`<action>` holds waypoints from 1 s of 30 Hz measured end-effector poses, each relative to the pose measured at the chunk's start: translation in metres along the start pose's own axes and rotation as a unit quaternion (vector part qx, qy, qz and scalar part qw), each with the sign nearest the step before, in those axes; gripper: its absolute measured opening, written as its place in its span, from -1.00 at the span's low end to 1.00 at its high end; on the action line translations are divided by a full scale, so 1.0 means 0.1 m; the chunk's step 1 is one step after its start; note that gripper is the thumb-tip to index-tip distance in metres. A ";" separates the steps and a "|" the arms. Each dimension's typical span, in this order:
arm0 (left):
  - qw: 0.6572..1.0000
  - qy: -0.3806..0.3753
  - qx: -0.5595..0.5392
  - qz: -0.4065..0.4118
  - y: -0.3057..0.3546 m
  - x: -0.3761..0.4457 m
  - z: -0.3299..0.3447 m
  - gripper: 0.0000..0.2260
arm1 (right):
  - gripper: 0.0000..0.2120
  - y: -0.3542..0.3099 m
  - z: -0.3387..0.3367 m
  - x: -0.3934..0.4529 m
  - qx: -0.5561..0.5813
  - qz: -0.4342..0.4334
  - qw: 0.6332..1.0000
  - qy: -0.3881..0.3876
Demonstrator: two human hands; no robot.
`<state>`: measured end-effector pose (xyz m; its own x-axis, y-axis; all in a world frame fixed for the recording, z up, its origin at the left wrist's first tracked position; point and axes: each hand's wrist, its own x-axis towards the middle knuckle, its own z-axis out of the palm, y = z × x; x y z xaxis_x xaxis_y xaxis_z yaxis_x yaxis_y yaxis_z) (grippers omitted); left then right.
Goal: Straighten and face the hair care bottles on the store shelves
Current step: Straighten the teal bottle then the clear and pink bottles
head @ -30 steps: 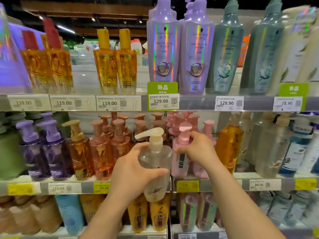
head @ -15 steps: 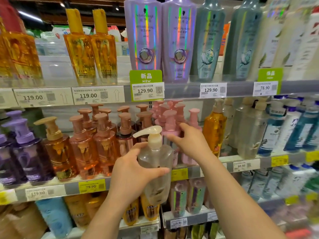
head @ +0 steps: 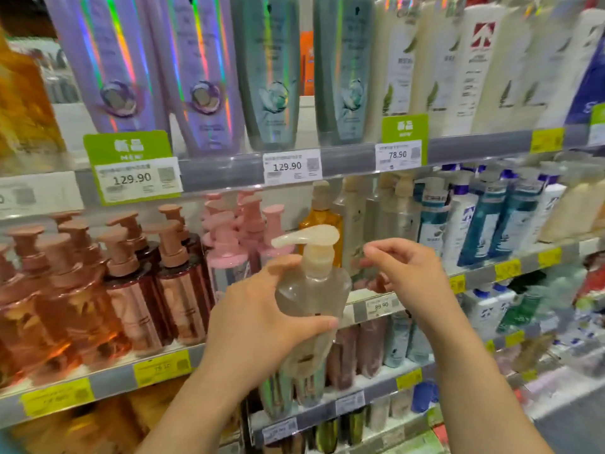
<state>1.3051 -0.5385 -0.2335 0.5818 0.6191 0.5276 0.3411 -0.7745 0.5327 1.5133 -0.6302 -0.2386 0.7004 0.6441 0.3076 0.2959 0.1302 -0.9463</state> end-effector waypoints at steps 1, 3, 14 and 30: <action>1.000 0.006 -0.006 0.008 0.10 0.06 0.08 -0.32 | -0.93 0.01 -0.13 0.04 0.003 0.003 1.000 0.005; 1.000 0.019 -0.014 0.019 0.30 0.18 0.25 -0.28 | -0.92 0.02 -0.39 0.14 0.014 0.010 1.000 0.007; 0.991 0.130 0.002 -0.027 0.76 0.96 1.22 -0.29 | -0.87 0.36 -1.54 0.84 0.021 0.035 0.998 -0.056; 0.970 0.123 0.090 -0.188 0.54 1.32 1.72 -0.22 | -0.88 0.76 -2.16 1.38 -0.021 0.093 0.975 -0.202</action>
<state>1.5273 -0.5211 -0.2490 0.2049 0.8574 0.4721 0.6313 -0.4843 0.6057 1.7728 -0.6938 -0.2464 0.4344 0.8987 0.0598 0.2204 -0.0417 -0.9745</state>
